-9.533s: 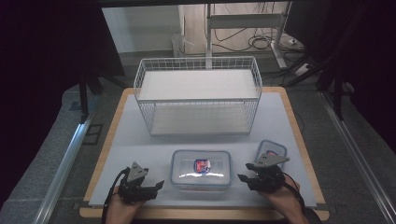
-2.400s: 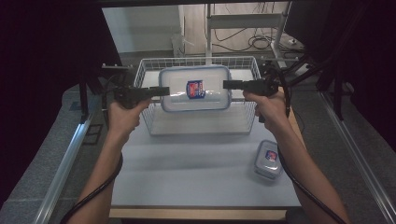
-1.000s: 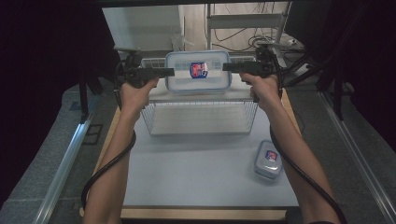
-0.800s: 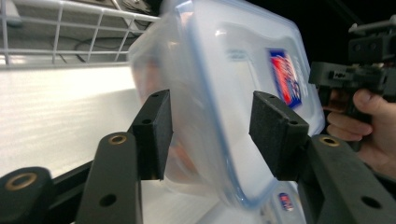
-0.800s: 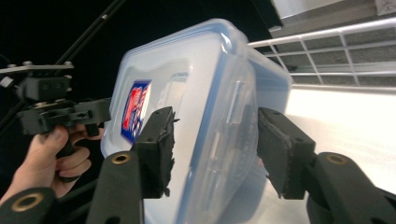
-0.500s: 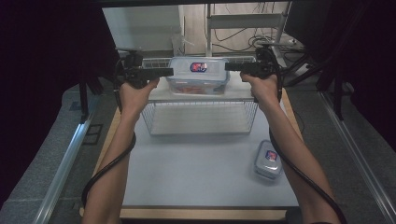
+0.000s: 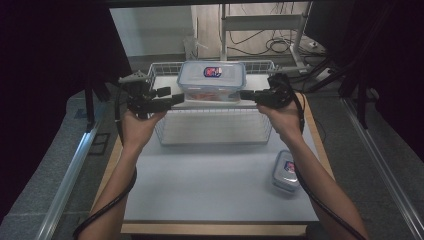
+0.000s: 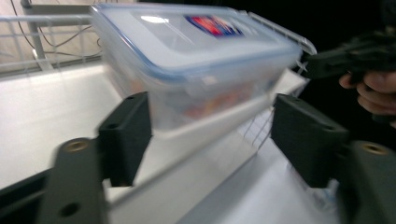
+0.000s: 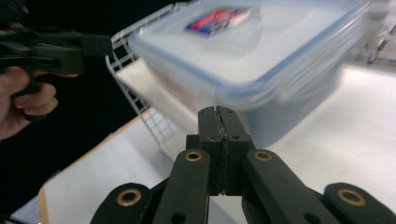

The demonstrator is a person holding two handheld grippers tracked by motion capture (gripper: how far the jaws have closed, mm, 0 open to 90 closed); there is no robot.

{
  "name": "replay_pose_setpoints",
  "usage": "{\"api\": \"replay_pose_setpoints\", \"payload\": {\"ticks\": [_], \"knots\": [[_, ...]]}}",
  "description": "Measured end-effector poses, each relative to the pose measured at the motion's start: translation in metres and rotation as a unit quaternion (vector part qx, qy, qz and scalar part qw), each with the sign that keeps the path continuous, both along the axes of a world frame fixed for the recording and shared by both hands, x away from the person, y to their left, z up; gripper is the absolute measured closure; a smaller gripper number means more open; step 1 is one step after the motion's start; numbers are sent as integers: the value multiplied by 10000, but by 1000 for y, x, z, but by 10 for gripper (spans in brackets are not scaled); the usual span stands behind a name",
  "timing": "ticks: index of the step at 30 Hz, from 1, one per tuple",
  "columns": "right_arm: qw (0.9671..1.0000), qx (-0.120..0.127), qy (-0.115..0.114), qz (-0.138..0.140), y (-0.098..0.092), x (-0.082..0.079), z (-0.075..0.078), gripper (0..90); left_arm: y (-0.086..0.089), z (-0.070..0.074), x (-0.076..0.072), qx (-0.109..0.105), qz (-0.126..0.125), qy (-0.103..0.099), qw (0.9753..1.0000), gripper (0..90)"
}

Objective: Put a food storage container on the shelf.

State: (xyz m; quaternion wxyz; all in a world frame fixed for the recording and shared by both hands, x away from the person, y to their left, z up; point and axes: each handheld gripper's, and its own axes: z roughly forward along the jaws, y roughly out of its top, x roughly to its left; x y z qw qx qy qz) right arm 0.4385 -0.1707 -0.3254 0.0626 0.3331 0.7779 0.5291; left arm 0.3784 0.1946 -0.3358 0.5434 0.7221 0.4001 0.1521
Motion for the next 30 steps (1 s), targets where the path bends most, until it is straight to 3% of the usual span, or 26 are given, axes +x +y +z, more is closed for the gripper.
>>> {"api": "replay_pose_setpoints", "payload": {"ticks": [5, 10, 16, 22, 30], "knots": [[9998, -157, 35, -73, 6, 6, -8, 895, -8, -11, -25, 494, -50, -199, 9986, 198], [9998, -137, 76, -155, 3, 13, -11, 896, -4, -26, -43, 343, -71, -114, 9993, 164], [9997, -68, 154, -186, 2, 18, -15, 896, -3, -45, -57, 429, -73, -4, 9991, 140], [9998, -186, 13, -90, 4, 8, -15, 890, -10, -59, -76, 609, -163, 29, 9980, 114], [9992, -352, -211, 6, 0, -16, -22, 734, -19, -81, -99, 892, -235, -26, 9957, 83]]}}
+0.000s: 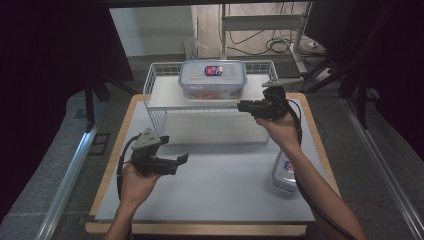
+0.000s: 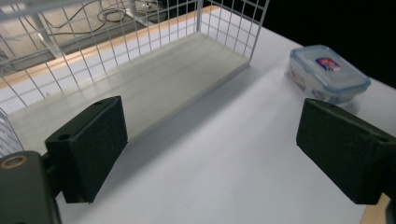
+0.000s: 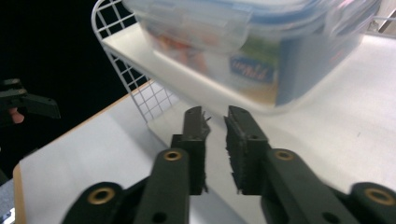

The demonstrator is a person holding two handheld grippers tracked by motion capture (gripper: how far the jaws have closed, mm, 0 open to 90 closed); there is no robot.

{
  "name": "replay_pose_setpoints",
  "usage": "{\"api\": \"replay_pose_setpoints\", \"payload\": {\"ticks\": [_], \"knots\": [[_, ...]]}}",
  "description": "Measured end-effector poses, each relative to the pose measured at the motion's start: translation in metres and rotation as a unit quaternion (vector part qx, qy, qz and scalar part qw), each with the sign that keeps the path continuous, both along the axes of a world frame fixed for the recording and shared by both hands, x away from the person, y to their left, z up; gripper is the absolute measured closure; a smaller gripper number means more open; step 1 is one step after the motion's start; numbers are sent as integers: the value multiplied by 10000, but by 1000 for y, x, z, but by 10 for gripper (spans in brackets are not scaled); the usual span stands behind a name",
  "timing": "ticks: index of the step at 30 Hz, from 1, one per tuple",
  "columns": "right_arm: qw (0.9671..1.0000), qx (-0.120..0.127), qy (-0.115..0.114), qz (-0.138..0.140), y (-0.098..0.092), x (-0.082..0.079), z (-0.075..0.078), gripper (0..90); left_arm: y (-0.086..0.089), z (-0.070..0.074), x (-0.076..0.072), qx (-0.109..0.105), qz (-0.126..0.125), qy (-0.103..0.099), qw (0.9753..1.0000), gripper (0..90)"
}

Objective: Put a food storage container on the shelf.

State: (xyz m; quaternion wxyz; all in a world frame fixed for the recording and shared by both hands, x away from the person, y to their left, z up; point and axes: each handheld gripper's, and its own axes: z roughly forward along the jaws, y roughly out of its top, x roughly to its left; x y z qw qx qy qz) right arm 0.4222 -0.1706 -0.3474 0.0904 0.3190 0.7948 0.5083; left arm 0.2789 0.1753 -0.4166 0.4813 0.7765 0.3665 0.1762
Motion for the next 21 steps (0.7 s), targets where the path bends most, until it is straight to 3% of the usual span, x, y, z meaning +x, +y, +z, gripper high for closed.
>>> {"api": "replay_pose_setpoints", "payload": {"ticks": [11, 21], "knots": [[9988, -365, -260, 218, -6, -42, -18, 489, -5, -30, -20, 152, -34, 72, 9999, 69], [9973, -628, -289, 257, -16, -76, -48, 319, -8, -53, -35, 294, -36, 94, 9995, 65]]}}
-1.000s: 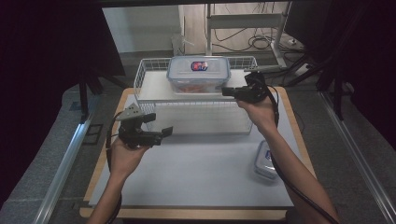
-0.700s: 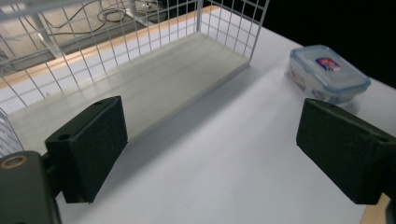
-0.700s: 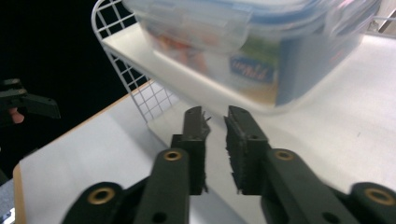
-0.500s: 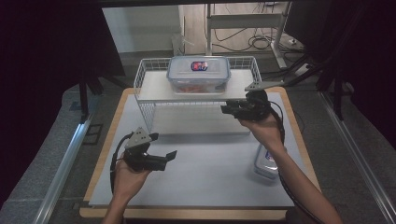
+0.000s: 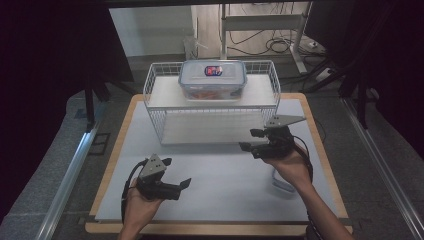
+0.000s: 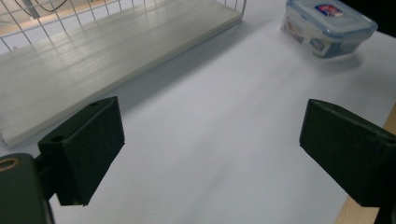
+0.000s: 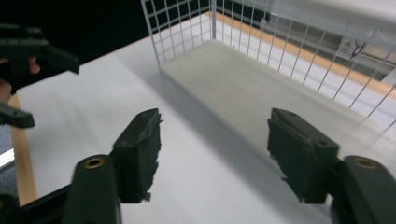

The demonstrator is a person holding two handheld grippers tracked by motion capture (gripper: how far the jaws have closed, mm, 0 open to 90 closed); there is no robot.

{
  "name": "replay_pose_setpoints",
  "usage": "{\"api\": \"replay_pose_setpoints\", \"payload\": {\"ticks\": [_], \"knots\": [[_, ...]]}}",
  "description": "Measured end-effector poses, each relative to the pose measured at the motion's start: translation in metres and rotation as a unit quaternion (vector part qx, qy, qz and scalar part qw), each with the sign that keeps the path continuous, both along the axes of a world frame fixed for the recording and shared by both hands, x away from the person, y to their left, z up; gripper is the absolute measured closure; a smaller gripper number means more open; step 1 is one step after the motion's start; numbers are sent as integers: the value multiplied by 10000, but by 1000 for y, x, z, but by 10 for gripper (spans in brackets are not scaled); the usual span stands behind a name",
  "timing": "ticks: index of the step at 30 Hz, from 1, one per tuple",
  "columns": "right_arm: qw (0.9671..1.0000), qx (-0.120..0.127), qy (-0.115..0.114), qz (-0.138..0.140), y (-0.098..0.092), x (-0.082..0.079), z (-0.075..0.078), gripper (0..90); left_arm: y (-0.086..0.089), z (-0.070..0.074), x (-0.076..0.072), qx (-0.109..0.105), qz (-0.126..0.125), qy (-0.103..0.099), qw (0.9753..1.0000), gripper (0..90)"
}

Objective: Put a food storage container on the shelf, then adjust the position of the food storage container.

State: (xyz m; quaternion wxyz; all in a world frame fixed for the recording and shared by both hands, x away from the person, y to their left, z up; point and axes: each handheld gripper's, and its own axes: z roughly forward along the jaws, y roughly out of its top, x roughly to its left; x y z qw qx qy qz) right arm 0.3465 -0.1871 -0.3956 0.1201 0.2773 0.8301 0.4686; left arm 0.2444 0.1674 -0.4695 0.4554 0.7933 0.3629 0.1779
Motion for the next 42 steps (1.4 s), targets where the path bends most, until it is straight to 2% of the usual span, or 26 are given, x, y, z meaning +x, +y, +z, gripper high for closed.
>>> {"api": "replay_pose_setpoints", "payload": {"ticks": [7, 9, 13, 15, 21, 25, 28, 31, 36, 42], "knots": [[9999, 1, 90, -96, -12, -20, -24, 228, 1, -12, -9, 86, 40, -51, 9999, 65], [9999, -83, 86, -93, -14, -26, -29, 194, 0, -15, -12, 112, 43, -83, 9999, 63], [9998, -126, -6, -140, -17, -40, -41, 133, -4, -24, -16, 118, 33, -29, 9999, 56], [9997, -187, -9, -131, -18, -45, -45, 116, -6, -29, -19, 201, 36, 24, 9998, 45], [9996, -282, 27, -74, -19, -62, -63, 103, -7, -41, -27, 161, 25, 207, 9997, 43], [9992, -393, -4, -118, -20, -70, -73, 106, -4, -46, -33, 301, 138, 158, 9993, 43], [9991, -387, 49, -159, -24, -77, -82, 105, -1, -47, -33, 300, 185, 116, 9993, 44], [9985, -509, 30, -220, -28, -79, -87, 103, 1, -48, -32, 206, 206, 121, 9995, 44], [9978, -582, 35, -320, -32, -78, -88, 102, -3, -48, -33, 286, 175, 75, 9994, 44], [9963, -657, 198, -512, -37, -73, -91, 74, -2, -51, -31, 209, 133, 182, 9995, 44]]}}
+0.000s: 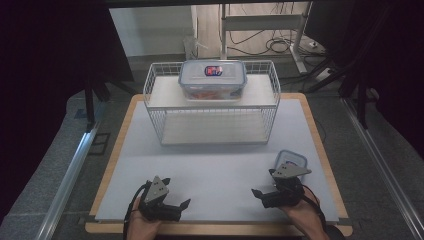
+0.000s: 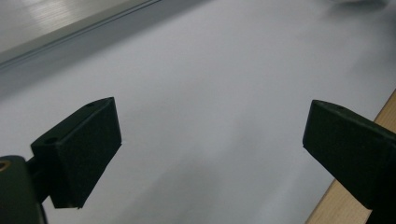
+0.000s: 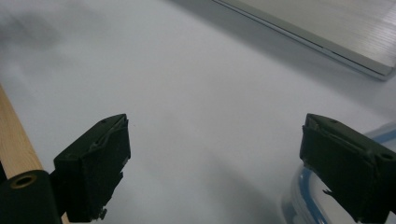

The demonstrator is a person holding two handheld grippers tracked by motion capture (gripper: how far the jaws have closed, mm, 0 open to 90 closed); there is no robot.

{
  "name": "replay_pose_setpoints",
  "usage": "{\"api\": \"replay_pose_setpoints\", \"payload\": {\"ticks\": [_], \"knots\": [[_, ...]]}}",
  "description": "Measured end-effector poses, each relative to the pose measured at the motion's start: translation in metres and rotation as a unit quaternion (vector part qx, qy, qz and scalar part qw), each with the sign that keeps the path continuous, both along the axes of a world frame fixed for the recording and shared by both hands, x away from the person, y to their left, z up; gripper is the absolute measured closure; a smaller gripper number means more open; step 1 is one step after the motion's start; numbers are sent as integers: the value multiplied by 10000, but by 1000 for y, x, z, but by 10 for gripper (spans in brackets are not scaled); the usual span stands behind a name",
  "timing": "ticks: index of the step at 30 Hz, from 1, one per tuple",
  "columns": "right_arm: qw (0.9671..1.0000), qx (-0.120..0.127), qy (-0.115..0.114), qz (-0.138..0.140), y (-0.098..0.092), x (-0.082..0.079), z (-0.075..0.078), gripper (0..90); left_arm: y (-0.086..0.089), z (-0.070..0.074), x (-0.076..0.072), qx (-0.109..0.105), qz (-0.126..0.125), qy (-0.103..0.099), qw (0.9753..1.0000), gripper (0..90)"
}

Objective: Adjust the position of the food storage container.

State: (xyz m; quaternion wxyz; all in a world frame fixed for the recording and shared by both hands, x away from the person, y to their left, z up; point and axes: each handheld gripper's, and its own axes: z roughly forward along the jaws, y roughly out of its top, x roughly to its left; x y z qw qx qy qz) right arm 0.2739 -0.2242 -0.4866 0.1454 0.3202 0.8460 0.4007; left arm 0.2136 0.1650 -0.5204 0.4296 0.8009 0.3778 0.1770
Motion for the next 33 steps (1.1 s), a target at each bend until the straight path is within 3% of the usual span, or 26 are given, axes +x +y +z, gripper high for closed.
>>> {"api": "replay_pose_setpoints", "payload": {"ticks": [5, 8, 13, 18, 22, 28, 33], "knots": [[9999, -39, 112, -97, -4, 3, 1, 23, 2, 0, 0, -82, 27, 8, 10000, 44], [9995, 112, 205, -195, -10, 6, 3, 35, 3, -1, 1, -105, 42, 28, 9999, 44], [9990, 152, 70, -425, -23, 7, 11, 350, 4, -2, 2, -130, 26, 85, 9999, 45], [9964, 250, -153, -797, -44, 12, 19, 512, 4, -2, 4, -127, 34, 111, 9999, 45], [9942, 144, -192, -1048, -65, 21, 18, 685, 6, -3, 5, -156, 55, 147, 9998, 45], [9884, 361, -278, -1448, -97, 31, 19, 865, 7, -5, 7, -187, 92, 212, 9996, 45], [9828, 382, -205, -1797, -120, 38, 17, 899, 7, -5, 7, -192, 81, 245, 9995, 45]]}}
